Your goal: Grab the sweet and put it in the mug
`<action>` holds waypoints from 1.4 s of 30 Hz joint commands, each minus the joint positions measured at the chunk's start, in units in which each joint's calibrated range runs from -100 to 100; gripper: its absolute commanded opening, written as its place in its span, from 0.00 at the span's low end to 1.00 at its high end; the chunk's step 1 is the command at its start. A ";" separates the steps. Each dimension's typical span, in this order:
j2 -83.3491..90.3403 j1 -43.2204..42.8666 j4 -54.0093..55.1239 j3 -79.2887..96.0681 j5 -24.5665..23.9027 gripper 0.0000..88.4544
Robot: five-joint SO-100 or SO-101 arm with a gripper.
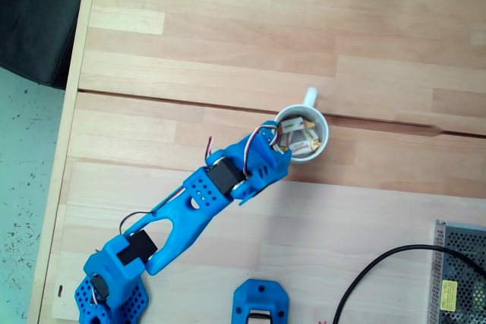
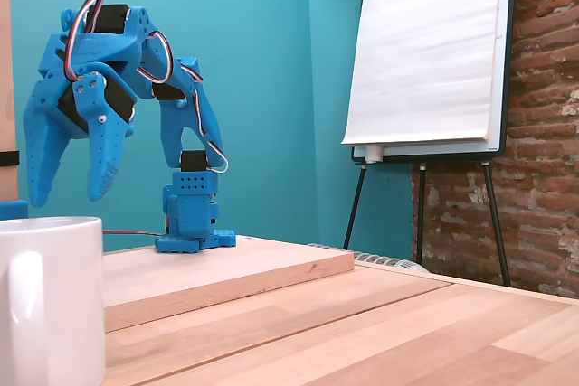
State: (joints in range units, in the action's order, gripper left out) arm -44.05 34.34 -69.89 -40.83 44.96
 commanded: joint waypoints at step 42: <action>94.05 -30.86 38.85 127.90 -3.52 0.06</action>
State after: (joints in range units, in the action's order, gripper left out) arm 46.32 5.17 -32.06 85.03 41.49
